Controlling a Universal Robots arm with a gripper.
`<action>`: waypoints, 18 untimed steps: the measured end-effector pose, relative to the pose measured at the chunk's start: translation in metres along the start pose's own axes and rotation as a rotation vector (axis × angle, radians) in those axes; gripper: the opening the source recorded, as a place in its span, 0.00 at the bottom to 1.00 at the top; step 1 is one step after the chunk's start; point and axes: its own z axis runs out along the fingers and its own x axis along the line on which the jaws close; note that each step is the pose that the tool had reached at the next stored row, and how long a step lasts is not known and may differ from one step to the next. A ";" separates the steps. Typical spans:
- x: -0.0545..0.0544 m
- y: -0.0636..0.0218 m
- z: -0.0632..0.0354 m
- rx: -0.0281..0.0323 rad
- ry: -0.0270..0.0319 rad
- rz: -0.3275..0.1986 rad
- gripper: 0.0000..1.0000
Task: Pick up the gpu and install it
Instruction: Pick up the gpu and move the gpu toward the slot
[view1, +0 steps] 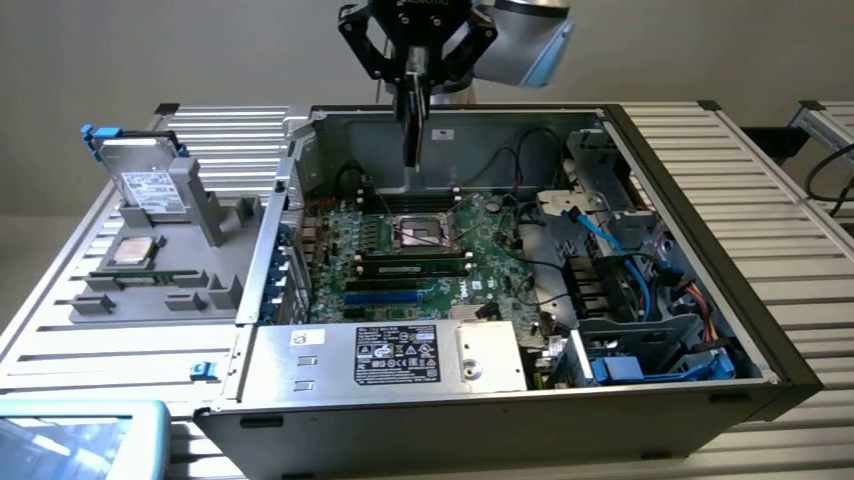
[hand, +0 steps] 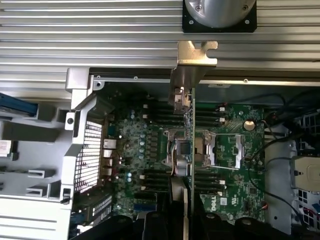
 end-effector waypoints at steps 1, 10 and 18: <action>-0.002 -0.0001 0.0005 0.0000 -0.0004 0.000 0.29; -0.020 -0.0011 0.0024 0.0002 -0.0011 0.000 0.29; -0.030 -0.0017 0.0026 0.0003 -0.0013 0.000 0.29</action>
